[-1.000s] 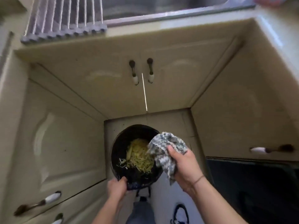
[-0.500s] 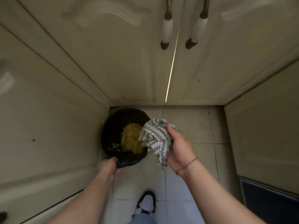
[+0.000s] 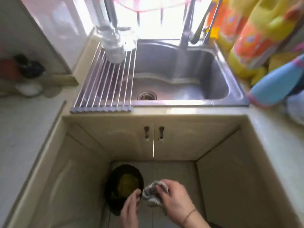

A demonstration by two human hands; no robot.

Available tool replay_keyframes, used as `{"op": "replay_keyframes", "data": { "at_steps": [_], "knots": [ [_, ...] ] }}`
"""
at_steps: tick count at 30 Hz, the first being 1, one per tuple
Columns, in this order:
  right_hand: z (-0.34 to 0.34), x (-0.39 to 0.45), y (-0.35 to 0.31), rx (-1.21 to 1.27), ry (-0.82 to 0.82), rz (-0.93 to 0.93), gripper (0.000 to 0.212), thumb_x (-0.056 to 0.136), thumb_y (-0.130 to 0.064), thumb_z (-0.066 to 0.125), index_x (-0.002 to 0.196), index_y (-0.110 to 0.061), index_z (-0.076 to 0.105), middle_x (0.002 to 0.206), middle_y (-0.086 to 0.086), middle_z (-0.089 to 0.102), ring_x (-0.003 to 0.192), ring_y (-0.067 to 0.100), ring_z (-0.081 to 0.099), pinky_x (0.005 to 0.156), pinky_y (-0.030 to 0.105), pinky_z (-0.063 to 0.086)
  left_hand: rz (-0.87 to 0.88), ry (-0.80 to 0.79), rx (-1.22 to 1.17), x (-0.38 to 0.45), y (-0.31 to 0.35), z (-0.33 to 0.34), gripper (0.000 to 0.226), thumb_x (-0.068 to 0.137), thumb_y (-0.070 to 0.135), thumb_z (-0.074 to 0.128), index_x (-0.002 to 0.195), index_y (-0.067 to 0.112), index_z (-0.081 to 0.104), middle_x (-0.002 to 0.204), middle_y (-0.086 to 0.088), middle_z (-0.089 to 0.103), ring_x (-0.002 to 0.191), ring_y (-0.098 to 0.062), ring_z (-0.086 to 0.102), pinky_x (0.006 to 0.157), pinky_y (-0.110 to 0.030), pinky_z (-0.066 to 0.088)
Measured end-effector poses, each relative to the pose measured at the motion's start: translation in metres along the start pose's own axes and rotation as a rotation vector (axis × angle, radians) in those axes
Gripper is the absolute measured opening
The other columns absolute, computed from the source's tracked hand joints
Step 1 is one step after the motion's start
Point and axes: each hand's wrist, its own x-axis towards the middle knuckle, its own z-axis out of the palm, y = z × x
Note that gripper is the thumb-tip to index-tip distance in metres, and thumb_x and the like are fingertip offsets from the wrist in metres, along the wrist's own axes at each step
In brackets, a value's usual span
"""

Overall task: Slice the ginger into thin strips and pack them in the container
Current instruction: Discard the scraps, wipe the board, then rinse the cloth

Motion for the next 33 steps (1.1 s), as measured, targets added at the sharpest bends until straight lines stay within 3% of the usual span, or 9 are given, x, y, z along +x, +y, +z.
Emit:
{"op": "replay_keyframes", "data": {
  "at_steps": [3,6,13,16,19,22,24,26,33],
  "knots": [
    [-0.061,-0.041,-0.061,-0.203,-0.061,-0.171,0.016,0.089,-0.032,0.057,0.097,-0.029,0.071,0.095,-0.006,0.073,0.095,0.005,0.064,0.077,0.012,0.043,0.269,-0.414,0.243,-0.068,0.082,0.042,0.069,0.07,0.067,0.077,0.109,0.011,0.071,0.107,0.0,0.076,0.103,-0.008,0.068,0.09,-0.019,0.048],
    [-0.118,-0.072,-0.12,-0.396,-0.01,-0.348,0.026,0.075,-0.055,0.039,0.087,-0.042,0.058,0.077,-0.007,0.058,0.093,0.014,0.061,0.074,0.024,0.042,0.427,-0.683,0.371,-0.111,0.159,0.07,0.024,0.068,0.016,0.085,0.09,0.024,0.08,0.089,0.009,0.076,0.086,0.002,0.068,0.079,-0.014,0.048],
    [-0.199,-0.073,-0.179,-0.455,0.271,-0.61,0.008,0.086,-0.046,0.045,0.081,-0.04,0.041,0.071,-0.009,0.054,0.075,0.018,0.053,0.066,0.033,0.044,0.172,-0.959,0.466,-0.127,0.226,0.1,0.08,0.062,0.033,0.094,0.127,0.008,0.055,0.101,0.009,0.074,0.095,-0.003,0.069,0.086,-0.024,0.052],
    [-0.229,-0.037,-0.194,-0.554,0.481,-0.544,0.006,0.094,-0.039,0.048,0.094,-0.033,0.047,0.097,-0.002,0.066,0.094,0.026,0.06,0.07,0.034,0.041,0.296,-1.085,0.105,-0.105,0.26,0.124,0.038,0.105,0.012,0.045,0.141,0.002,0.045,0.128,-0.006,0.066,0.118,-0.015,0.062,0.101,-0.025,0.045],
    [-0.241,0.008,-0.205,-0.626,0.757,-0.551,0.016,0.092,-0.04,0.052,0.093,-0.024,0.053,0.089,-0.004,0.065,0.081,0.023,0.063,0.058,0.03,0.033,0.339,-1.058,-0.174,-0.07,0.291,0.159,0.058,0.11,0.037,0.017,0.154,0.001,0.025,0.158,-0.02,0.033,0.148,-0.03,0.029,0.122,-0.043,0.017],
    [-0.23,0.051,-0.212,-0.613,0.67,-0.626,0.023,0.07,-0.045,0.064,0.077,-0.027,0.051,0.073,-0.012,0.056,0.062,0.009,0.057,0.042,0.022,0.033,-0.093,-1.075,-0.487,-0.038,0.325,0.193,0.059,0.08,0.039,0.082,0.123,0.006,0.059,0.121,-0.015,0.062,0.116,-0.03,0.061,0.099,-0.043,0.048],
    [-0.223,0.079,-0.211,-0.708,0.424,-0.679,0.026,0.058,-0.045,0.07,0.075,-0.029,0.059,0.075,-0.016,0.058,0.068,0.004,0.06,0.049,0.015,0.04,-0.249,-0.987,-0.645,-0.017,0.345,0.211,0.08,0.039,0.025,0.103,0.105,-0.001,0.067,0.095,-0.016,0.065,0.083,-0.029,0.071,0.073,-0.036,0.059],
    [-0.234,0.095,-0.217,-0.6,0.179,-0.704,0.015,0.066,-0.037,0.07,0.072,-0.024,0.066,0.074,-0.012,0.064,0.071,0.007,0.063,0.067,0.02,0.054,-0.352,-0.949,-0.655,0.004,0.365,0.221,0.06,0.047,0.014,0.1,0.091,-0.007,0.065,0.073,-0.016,0.062,0.055,-0.026,0.067,0.049,-0.029,0.057],
    [-0.323,0.171,-0.23,-0.152,0.614,-0.229,0.051,0.085,-0.03,0.07,0.131,-0.017,0.052,0.128,-0.003,0.055,0.122,0.014,0.051,0.104,0.026,0.042,-0.29,-0.557,-0.5,0.052,0.395,0.248,0.011,0.076,0.021,0.067,0.076,0.011,0.071,0.054,-0.008,0.056,0.034,-0.02,0.053,0.043,-0.044,0.056]
  ]
}}
